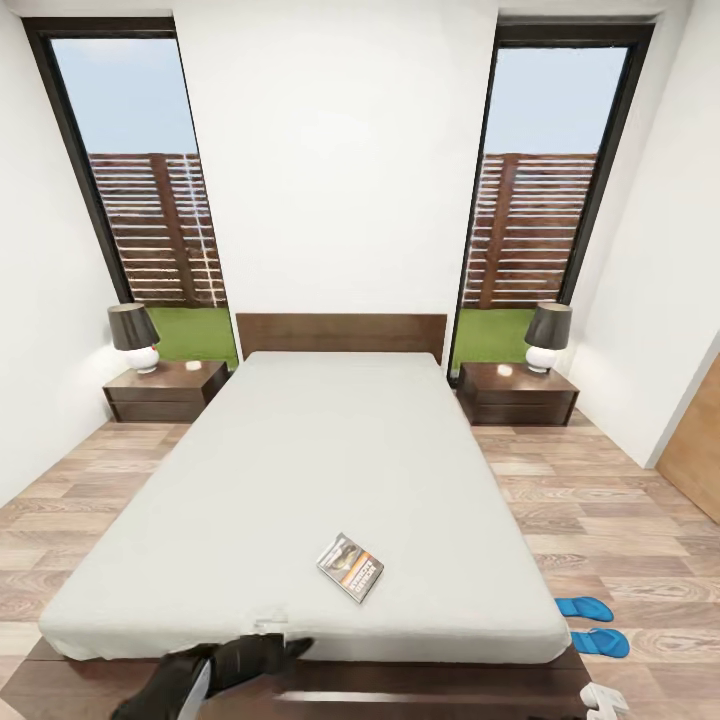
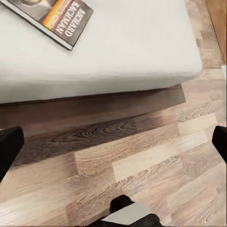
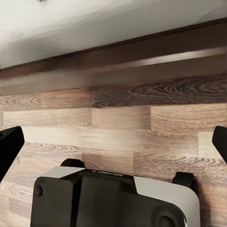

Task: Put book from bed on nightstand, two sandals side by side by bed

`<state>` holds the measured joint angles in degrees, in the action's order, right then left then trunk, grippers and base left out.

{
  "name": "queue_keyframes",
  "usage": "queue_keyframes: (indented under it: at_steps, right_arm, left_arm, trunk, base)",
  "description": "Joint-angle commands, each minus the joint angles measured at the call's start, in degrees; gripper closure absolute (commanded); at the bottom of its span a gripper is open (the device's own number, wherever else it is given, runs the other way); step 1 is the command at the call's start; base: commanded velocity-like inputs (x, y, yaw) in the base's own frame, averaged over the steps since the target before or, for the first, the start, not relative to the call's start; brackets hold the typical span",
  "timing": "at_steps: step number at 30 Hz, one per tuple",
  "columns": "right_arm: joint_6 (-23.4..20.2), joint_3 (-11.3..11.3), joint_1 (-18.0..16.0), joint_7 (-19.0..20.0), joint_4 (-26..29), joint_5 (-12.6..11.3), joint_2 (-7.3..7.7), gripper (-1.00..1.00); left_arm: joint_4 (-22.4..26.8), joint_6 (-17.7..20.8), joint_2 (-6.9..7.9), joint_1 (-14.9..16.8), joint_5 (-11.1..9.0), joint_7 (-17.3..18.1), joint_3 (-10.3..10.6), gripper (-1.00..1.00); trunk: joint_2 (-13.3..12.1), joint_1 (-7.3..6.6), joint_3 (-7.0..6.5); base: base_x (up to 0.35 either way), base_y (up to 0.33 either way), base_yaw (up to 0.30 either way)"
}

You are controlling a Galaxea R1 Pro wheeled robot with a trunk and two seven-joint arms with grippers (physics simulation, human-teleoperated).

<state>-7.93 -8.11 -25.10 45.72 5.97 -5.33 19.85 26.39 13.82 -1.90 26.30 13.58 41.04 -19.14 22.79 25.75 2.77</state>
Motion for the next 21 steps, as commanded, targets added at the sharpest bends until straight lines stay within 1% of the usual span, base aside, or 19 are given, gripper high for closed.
queue_keyframes:
  at_steps: [1,3,4,5,6,7,8,9,11,13,14,16,18,21]
  right_arm:
    - [-0.6,-0.1,0.0,0.2,0.0,-0.6,0.02,-1.0]
    - [-0.6,-0.1,0.0,0.2,0.0,-0.6,0.02,-1.0]
    - [-0.6,-0.1,0.0,0.2,0.0,-0.6,0.02,-1.0]
    - [-0.6,-0.1,0.0,0.2,0.0,-0.6,0.02,-1.0]
    - [-0.7,-0.1,0.0,0.2,0.0,-0.6,0.02,-1.0]
    - [-0.7,-0.1,0.0,0.2,0.0,-0.6,0.02,-1.0]
    - [-0.7,-0.1,0.0,0.2,0.1,-0.6,0.02,-1.0]
    - [-0.7,-0.1,0.0,0.2,0.1,-0.6,0.02,-1.0]
    - [-0.7,-0.1,0.0,0.2,0.1,-0.6,0.02,-1.0]
    - [-0.7,-0.1,0.0,0.3,0.1,-0.6,0.03,-1.0]
    - [-0.8,-0.1,0.0,0.3,0.1,-0.6,0.08,-1.0]
    - [-0.8,-0.1,0.0,0.3,0.1,-0.6,0.14,-1.0]
    - [-0.8,-0.1,0.0,0.3,0.1,-0.6,0.16,-1.0]
    - [-0.8,-0.2,0.0,0.3,0.1,-0.6,0.19,-1.0]
  left_arm:
    - [2.6,3.4,-0.37,0.6,-0.3,0.4,-0.4,-1.0]
    - [12.5,13.9,-1.21,2.4,-2.9,0.4,-0.4,-1.0]
    - [17.2,18.4,-1.53,3.0,-3.9,0.4,-0.3,-1.0]
    - [23.4,23.5,-1.95,4.2,-5.1,0.4,-0.3,-1.0]
    - [29.8,28.6,-2.7,6.7,-6.6,0.4,-0.2,-1.0]
    - [30.9,29.6,-2.91,7.5,-7.0,0.4,-0.2,-1.0]
    - [32.7,31.5,-3.32,9.0,-7.8,0.4,-0.2,-1.0]
    - [33.3,32.4,-3.49,9.7,-8.1,0.4,-0.2,-1.0]
    - [34.8,35.0,-3.94,12.1,-10.0,0.3,-0.2,-1.0]
    - [34.7,35.6,-4.1,12.8,-10.6,-0.2,-0.1,-1.0]
    - [33.8,35.7,-4.21,13.0,-10.8,-0.9,-0.1,-1.0]
    - [28.4,34.0,-4.19,13.3,-11.1,-5.5,-0.2,-1.0]
    - [26.1,32.5,-4.12,13.3,-11.2,-8.3,-0.2,-1.0]
    - [22.5,29.0,-4.06,13.4,-11.5,-16.1,-0.3,-1.0]
  trunk:
    - [0.1,0.04,0.15]
    - [0.1,0.04,0.15]
    - [0.1,0.04,0.15]
    - [0.1,0.04,0.15]
    - [0.1,0.04,0.15]
    - [0.1,0.04,0.15]
    - [0.1,0.04,0.15]
    - [0.1,0.04,0.15]
    - [0.1,0.04,0.15]
    - [0.1,0.04,0.15]
    - [0.1,0.04,0.15]
    - [0.1,0.04,0.15]
    - [0.1,0.04,0.15]
    - [0.1,0.04,0.27]
  base:
    - [0.0,0.0,0.0]
    - [0.0,0.0,0.0]
    - [0.0,0.0,0.0]
    - [0.0,0.0,0.0]
    - [0.0,0.0,0.0]
    - [0.0,0.0,0.0]
    - [0.0,0.0,0.0]
    - [0.0,0.0,0.0]
    - [0.0,0.0,0.0]
    - [0.0,0.0,0.0]
    - [0.0,0.0,0.0]
    - [0.0,0.0,0.0]
    - [0.0,0.0,0.0]
    - [0.0,0.0,0.0]
